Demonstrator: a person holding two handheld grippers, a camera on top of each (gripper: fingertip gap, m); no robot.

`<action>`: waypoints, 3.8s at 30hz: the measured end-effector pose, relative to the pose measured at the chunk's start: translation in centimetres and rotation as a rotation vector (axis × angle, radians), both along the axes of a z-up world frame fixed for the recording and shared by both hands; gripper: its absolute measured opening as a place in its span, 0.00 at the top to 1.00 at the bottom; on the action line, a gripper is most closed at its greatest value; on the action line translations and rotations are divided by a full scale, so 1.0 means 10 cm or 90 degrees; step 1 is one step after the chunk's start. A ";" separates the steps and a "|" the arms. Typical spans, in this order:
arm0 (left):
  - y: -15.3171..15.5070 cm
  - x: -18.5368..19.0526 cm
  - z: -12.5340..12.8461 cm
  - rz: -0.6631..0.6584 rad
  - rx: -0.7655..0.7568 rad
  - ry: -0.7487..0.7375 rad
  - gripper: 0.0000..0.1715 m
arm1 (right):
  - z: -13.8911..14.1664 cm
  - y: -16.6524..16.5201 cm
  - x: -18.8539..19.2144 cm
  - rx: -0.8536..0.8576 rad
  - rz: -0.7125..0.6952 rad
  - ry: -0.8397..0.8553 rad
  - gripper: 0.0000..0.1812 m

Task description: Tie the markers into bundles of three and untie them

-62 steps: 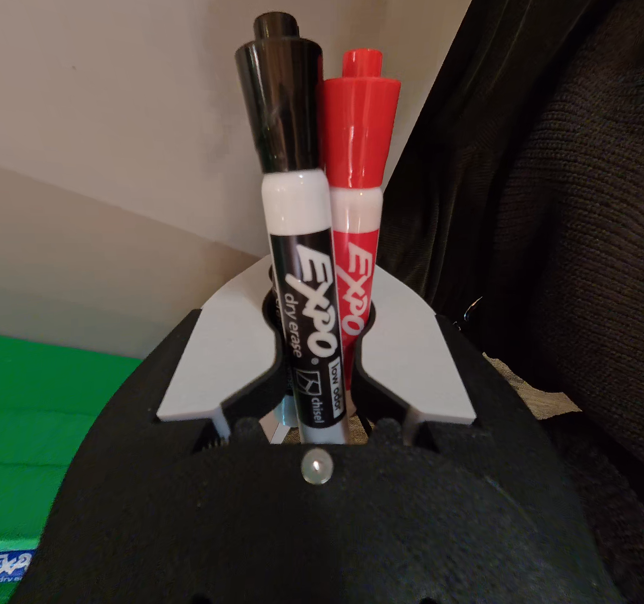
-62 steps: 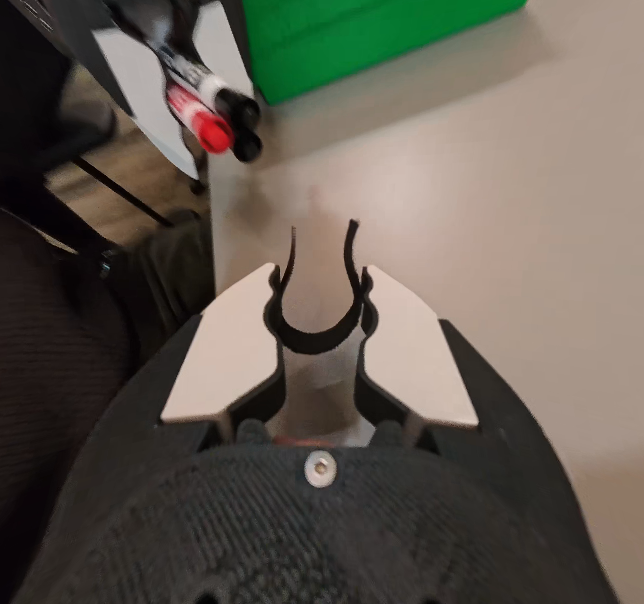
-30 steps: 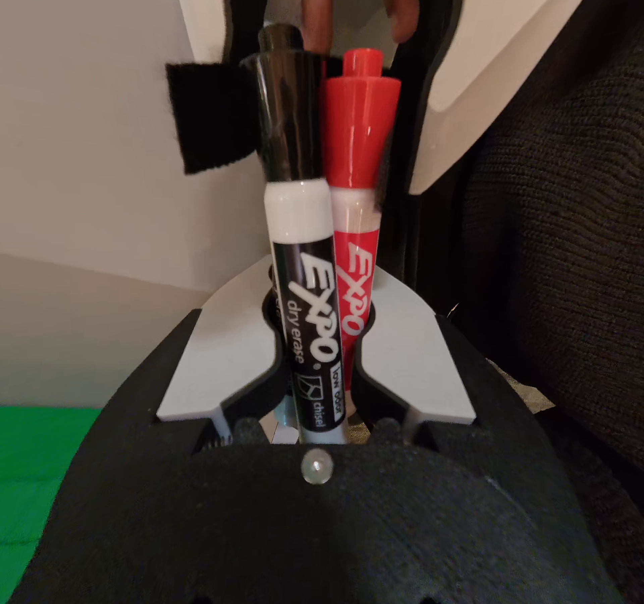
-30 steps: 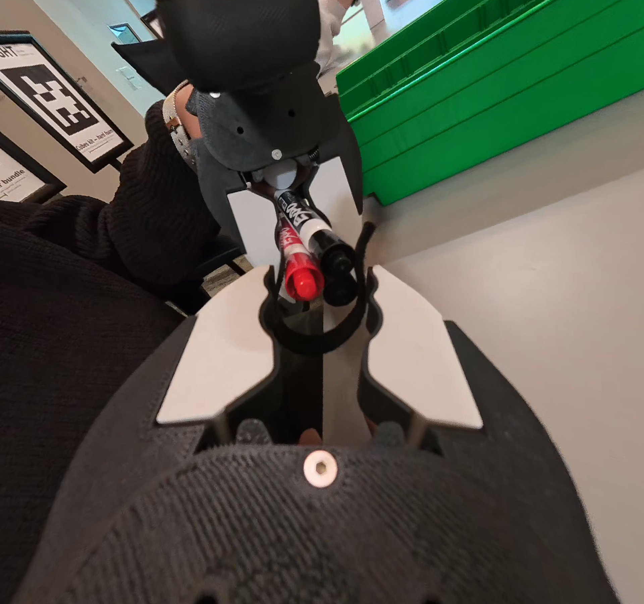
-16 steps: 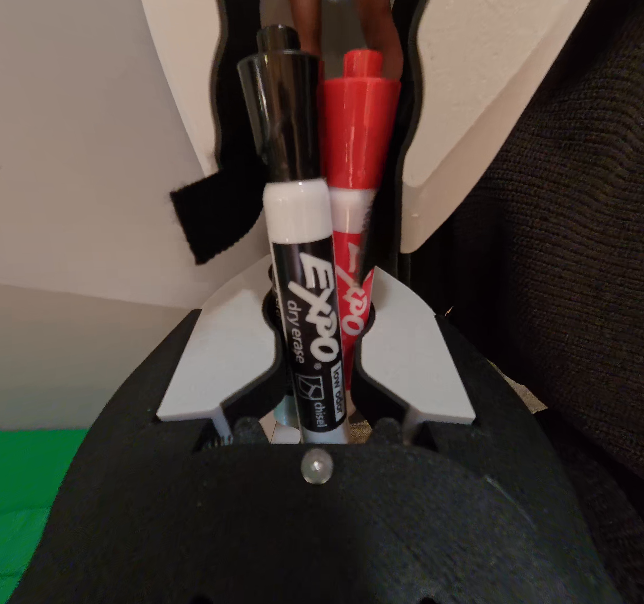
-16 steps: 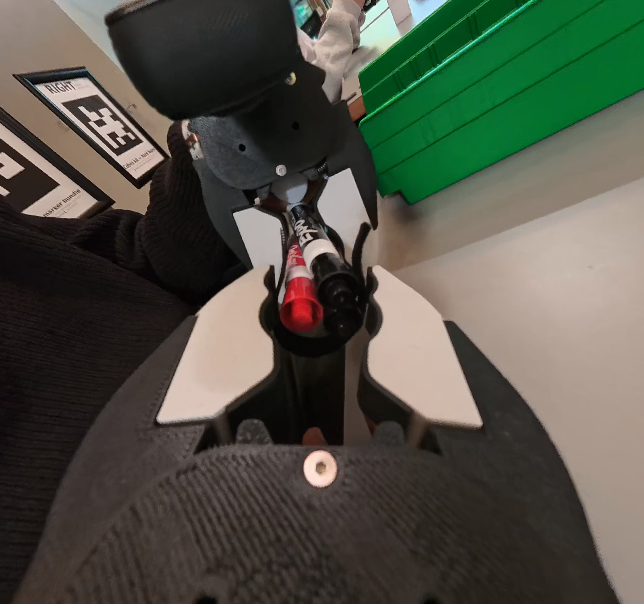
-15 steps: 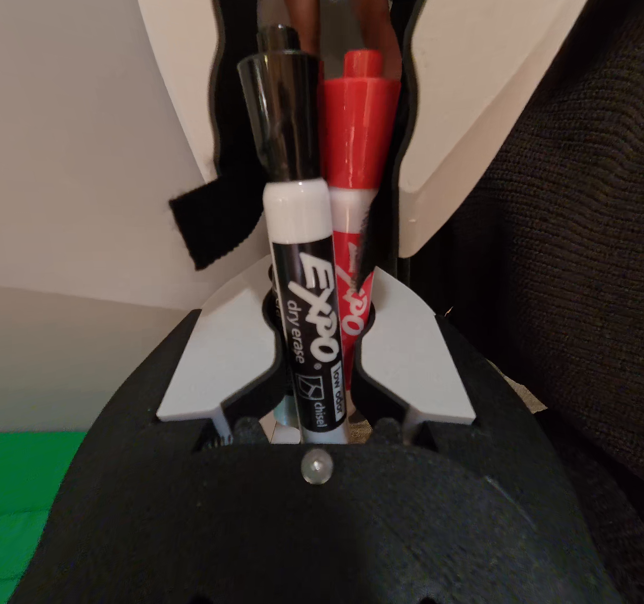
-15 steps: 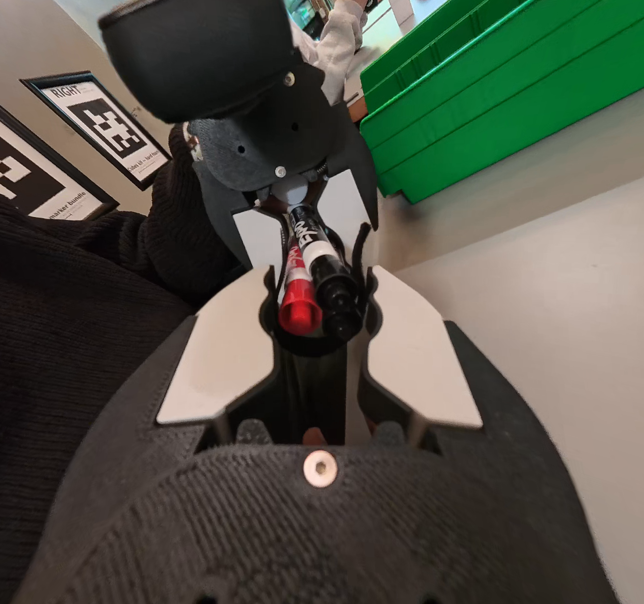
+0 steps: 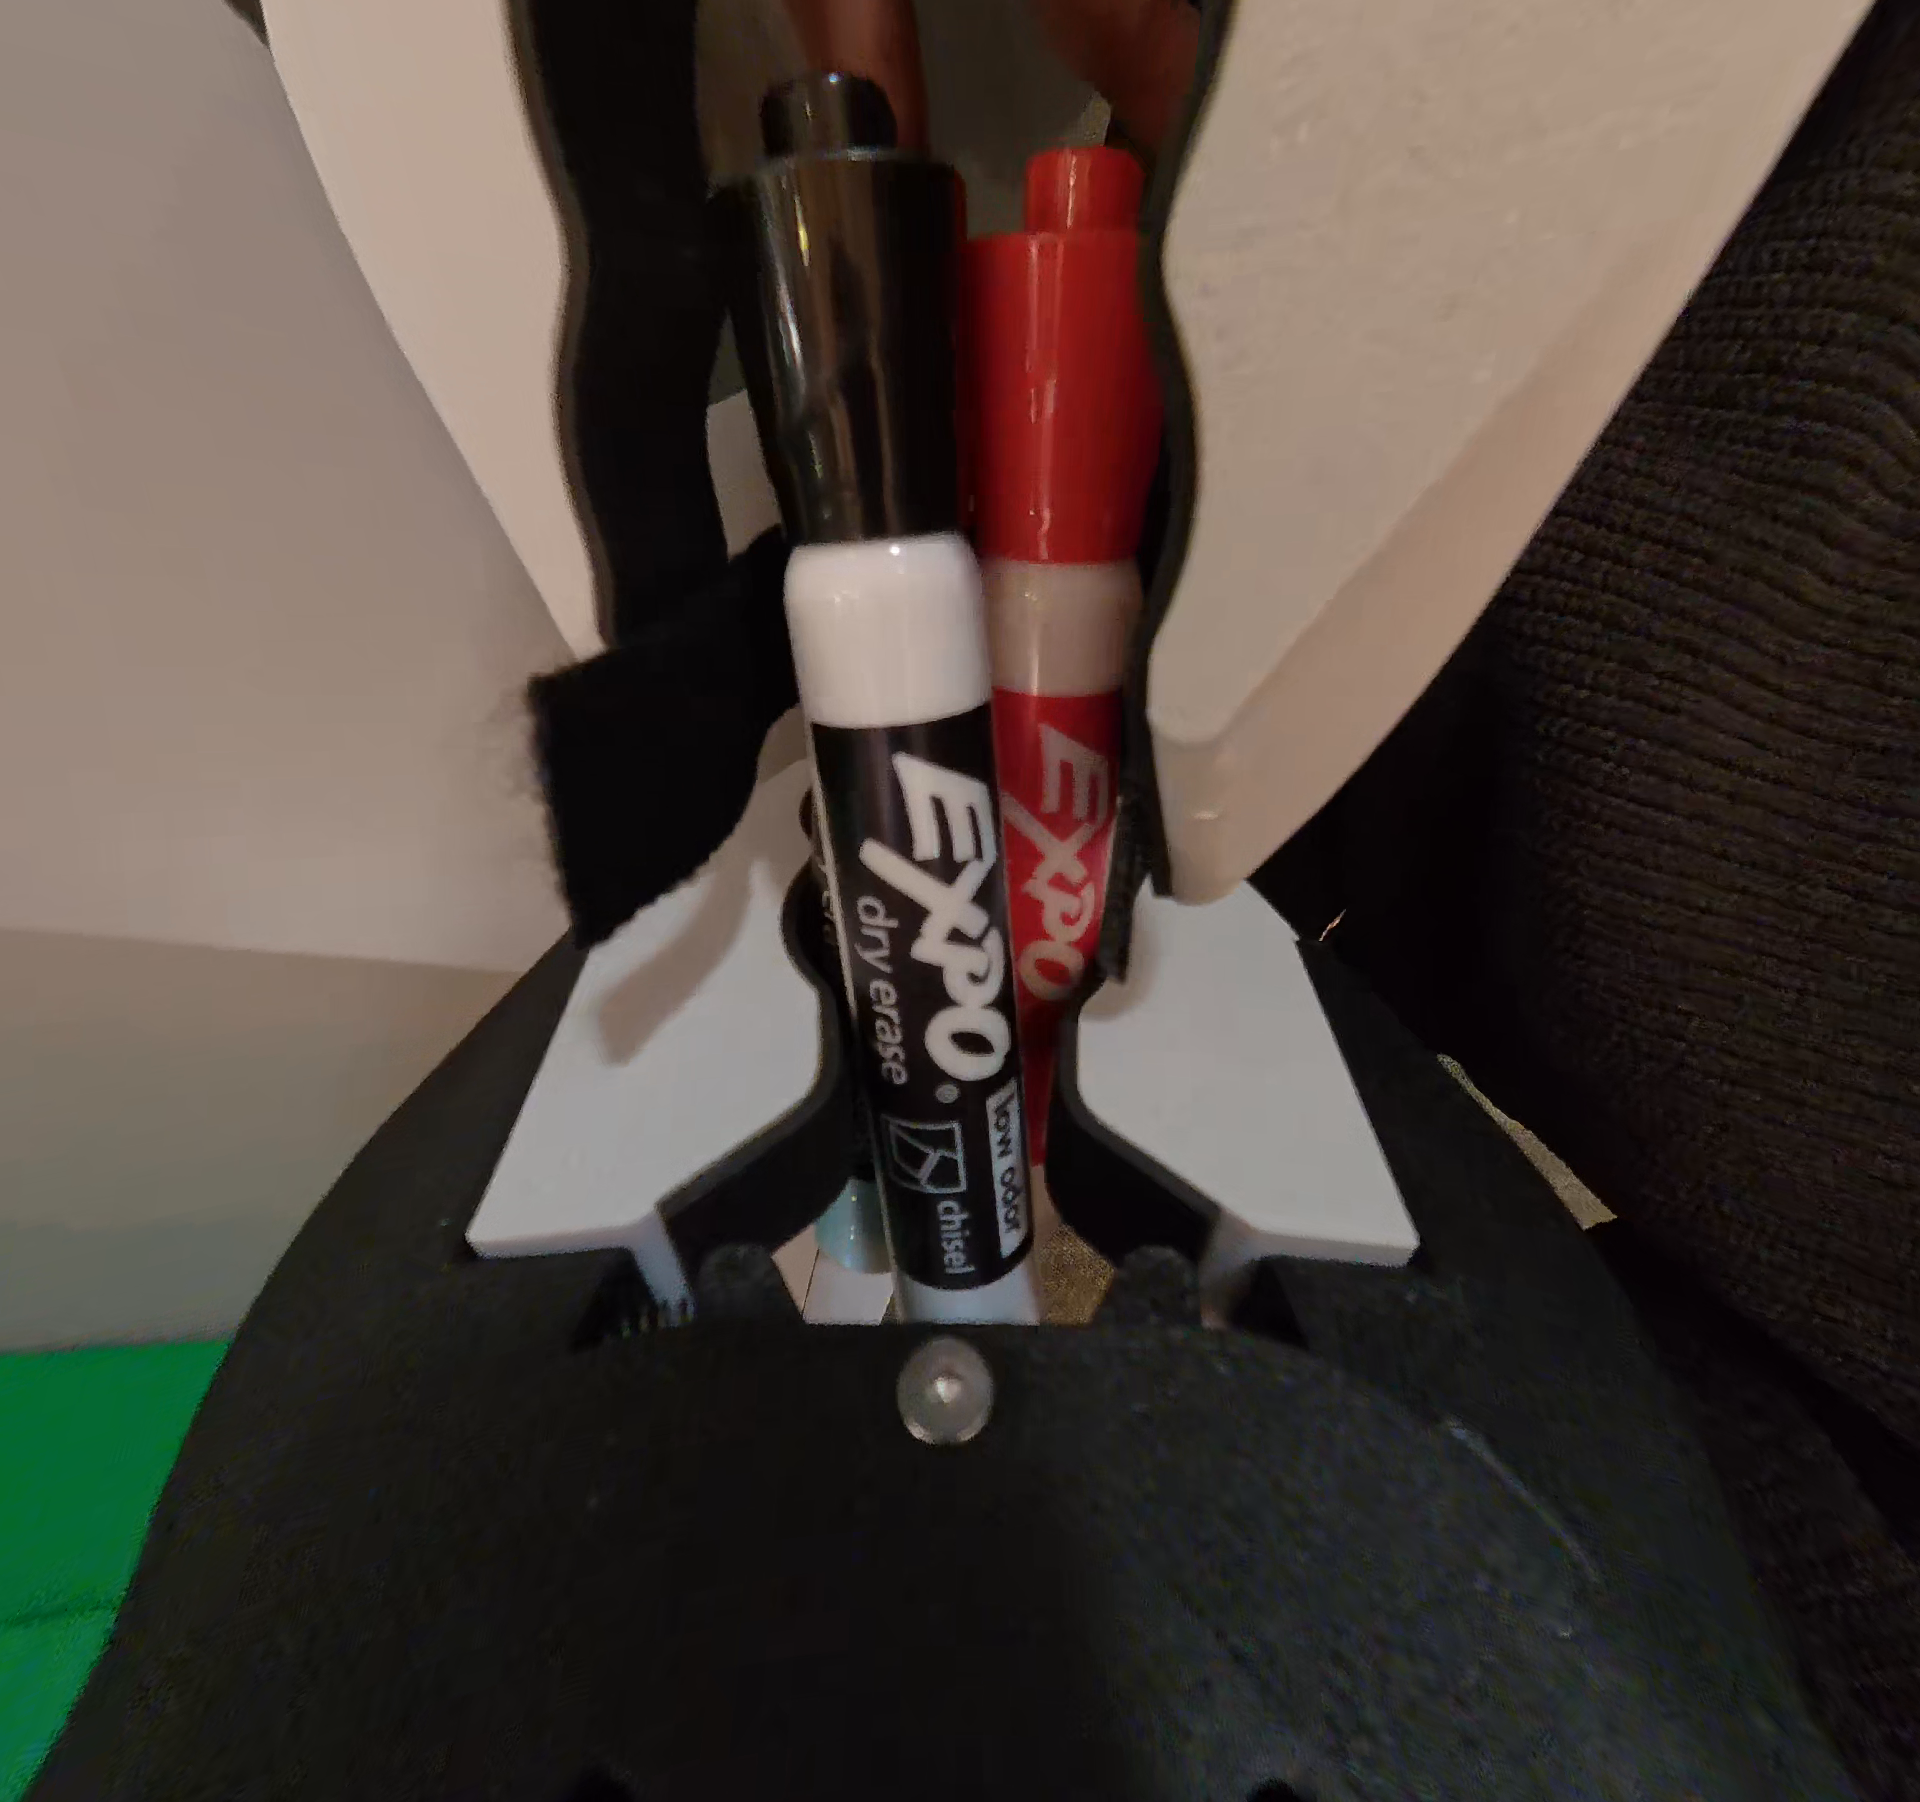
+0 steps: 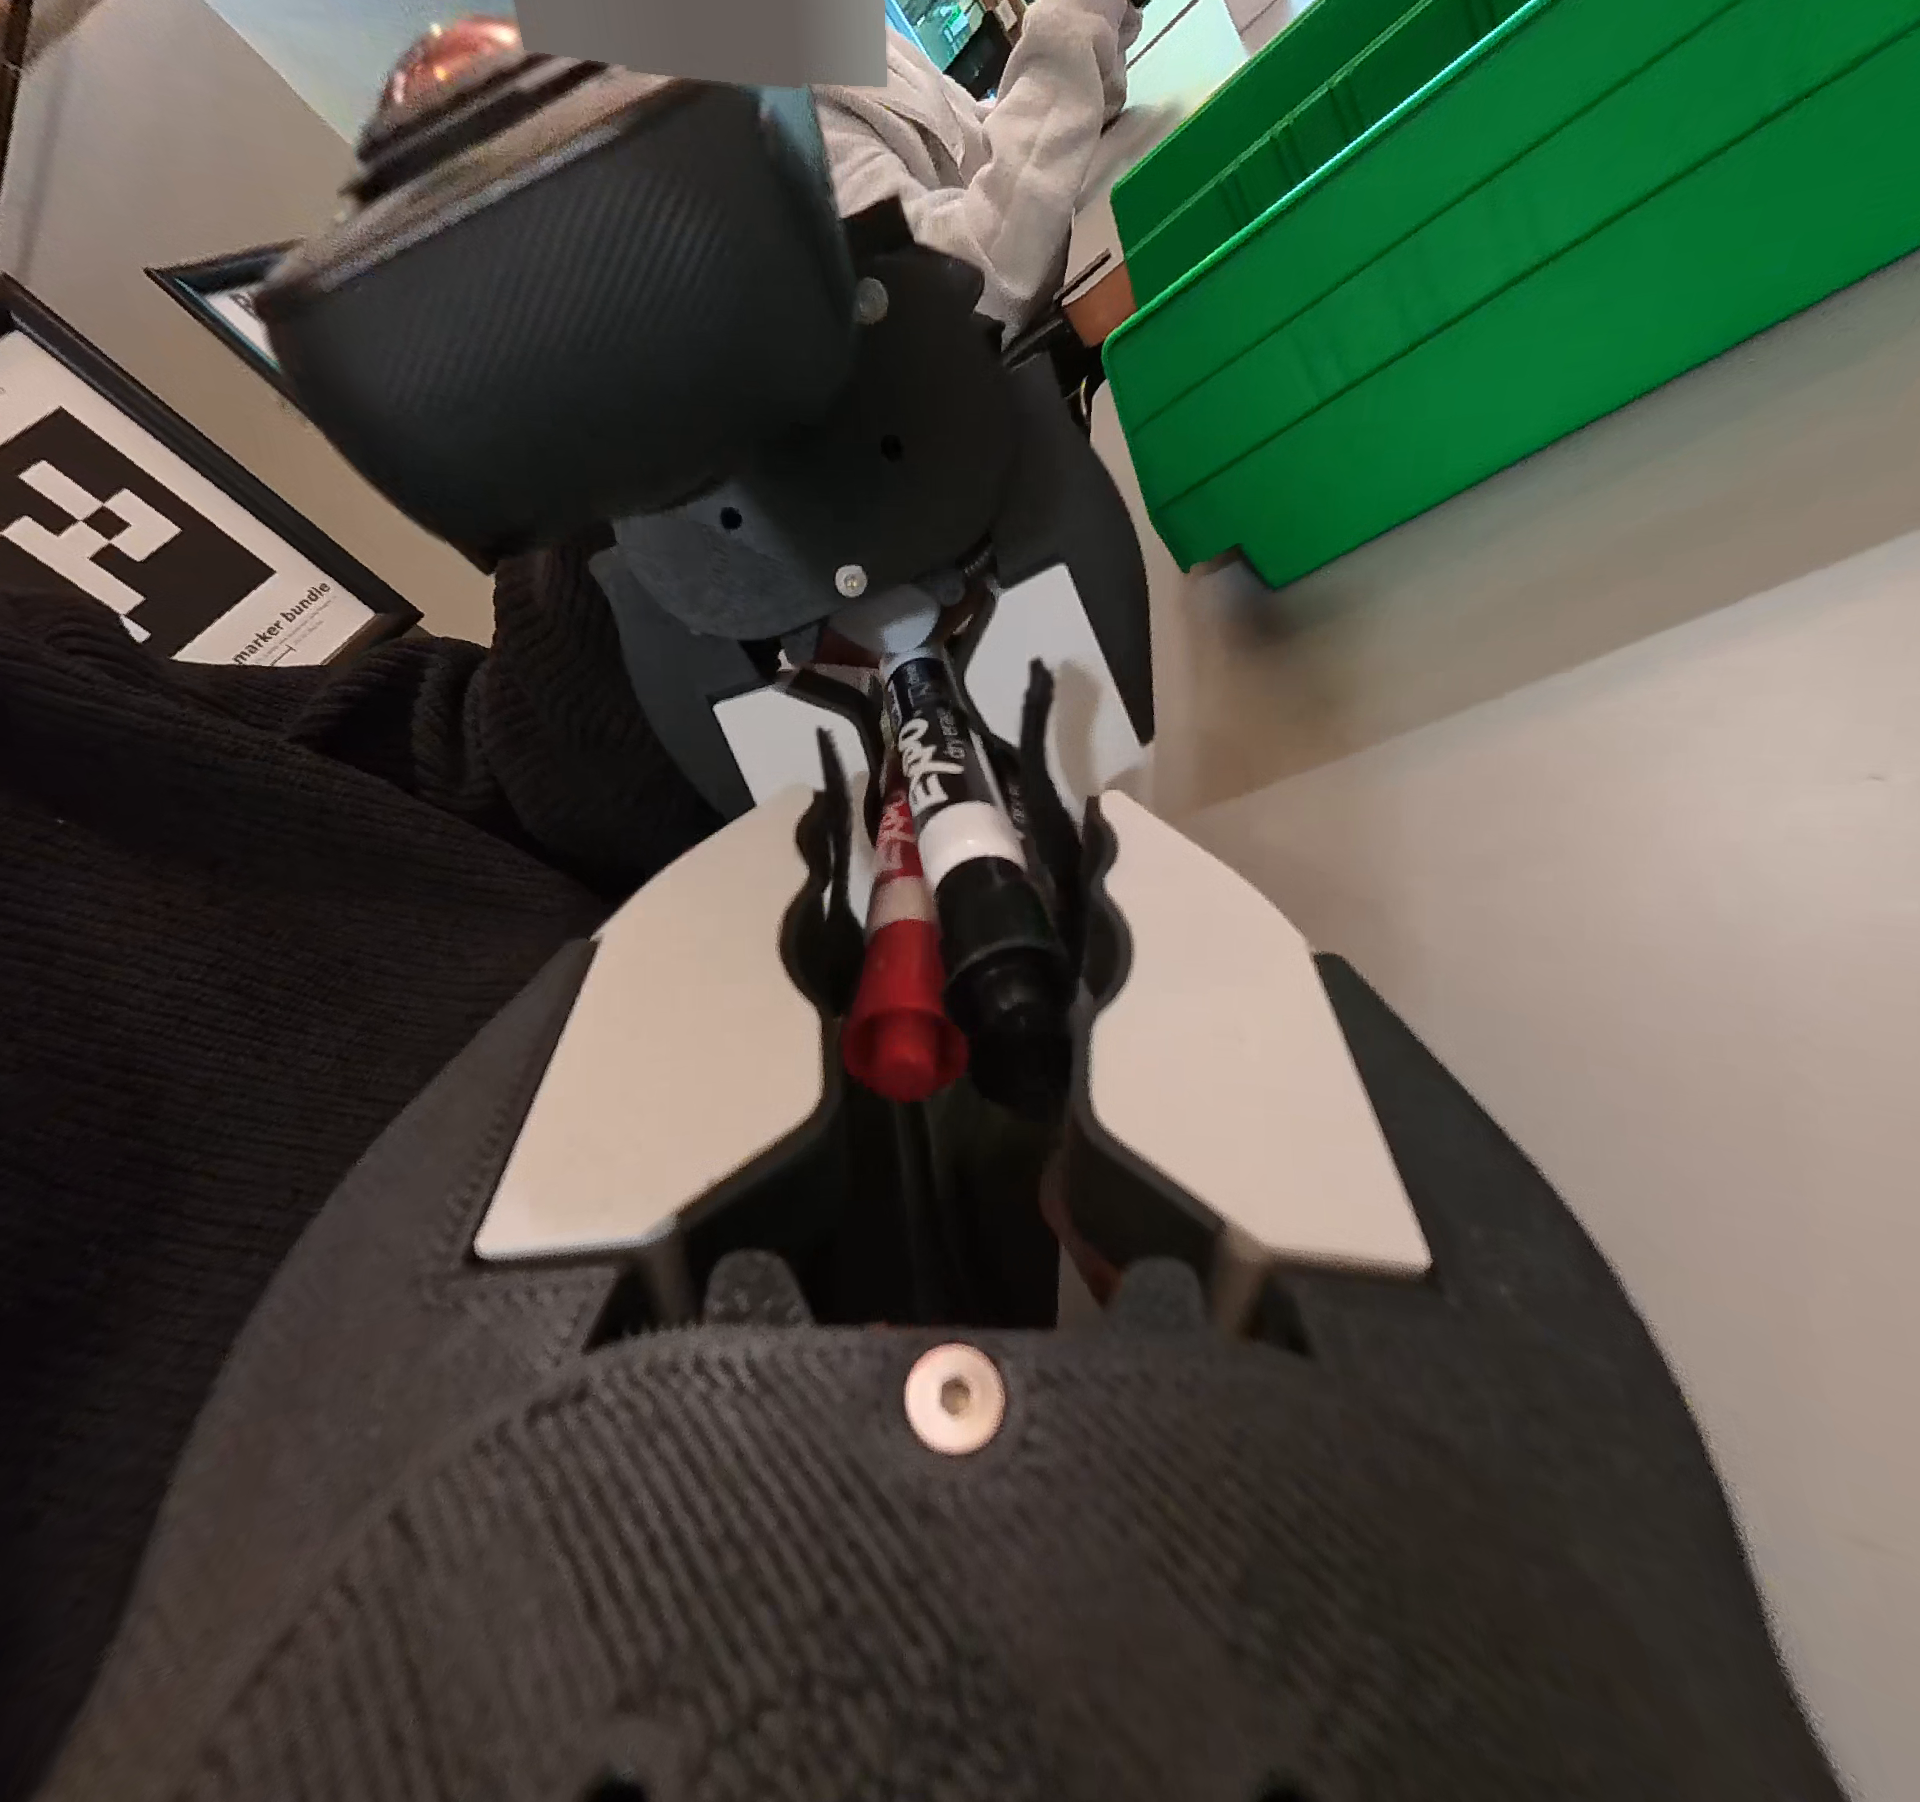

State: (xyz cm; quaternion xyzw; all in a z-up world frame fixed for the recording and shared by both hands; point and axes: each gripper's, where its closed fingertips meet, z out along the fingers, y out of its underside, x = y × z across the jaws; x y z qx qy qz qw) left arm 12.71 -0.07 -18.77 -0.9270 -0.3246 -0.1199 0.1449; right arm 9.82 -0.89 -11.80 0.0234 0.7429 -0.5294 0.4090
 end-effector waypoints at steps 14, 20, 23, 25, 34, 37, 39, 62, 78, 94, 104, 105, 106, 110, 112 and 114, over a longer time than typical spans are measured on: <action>0.04 0.02 -0.05 -0.007 -0.006 -0.012 0.75 | -0.06 0.02 0.00 0.017 0.008 0.052 0.85; 0.06 0.03 -0.06 -0.011 -0.008 -0.014 0.75 | -0.02 0.04 -0.03 0.013 0.009 0.062 0.90; 0.07 0.03 -0.07 -0.014 -0.009 -0.016 0.75 | -0.02 0.04 -0.03 0.016 0.010 0.071 0.92; 0.07 0.03 -0.07 -0.015 -0.011 -0.016 0.75 | -0.01 0.05 -0.03 0.020 0.010 0.075 0.93; 0.08 0.03 -0.07 -0.017 -0.011 -0.014 0.75 | 0.01 0.04 -0.03 0.037 0.021 0.101 0.96; 0.08 0.03 -0.09 -0.014 -0.015 -0.016 0.75 | -0.01 0.03 -0.05 0.039 0.010 0.103 0.96; 0.06 0.03 -0.10 -0.009 -0.015 -0.021 0.75 | -0.03 0.01 -0.08 0.046 -0.019 0.118 0.91; -0.07 -0.03 -0.08 0.031 -0.011 -0.010 0.75 | -0.16 -0.08 -0.16 0.136 -0.147 0.058 0.55; -0.02 -0.03 -0.05 0.024 -0.006 -0.003 0.75 | -0.13 -0.05 -0.03 0.101 -0.077 0.079 0.76; 0.02 -0.03 -0.03 0.018 -0.008 0.000 0.75 | -0.05 0.00 -0.06 0.077 -0.051 0.055 0.82; 0.05 -0.02 -0.01 0.018 -0.006 0.001 0.75 | -0.02 0.02 -0.04 0.076 -0.033 0.037 0.83; 0.05 -0.02 -0.01 0.018 -0.007 0.000 0.75 | -0.02 0.02 -0.04 0.079 -0.032 0.031 0.83; 0.04 -0.02 -0.02 0.017 -0.008 -0.001 0.75 | -0.03 0.02 -0.04 0.082 -0.031 0.027 0.82; 0.05 -0.01 -0.03 0.018 -0.012 -0.004 0.75 | -0.04 0.02 -0.04 0.086 -0.033 0.013 0.81; 0.05 -0.02 -0.03 0.019 -0.013 -0.001 0.75 | -0.04 0.01 -0.05 0.086 -0.034 0.003 0.81; 0.05 -0.02 -0.02 0.019 -0.013 -0.001 0.75 | -0.03 0.01 -0.05 0.085 -0.033 -0.008 0.81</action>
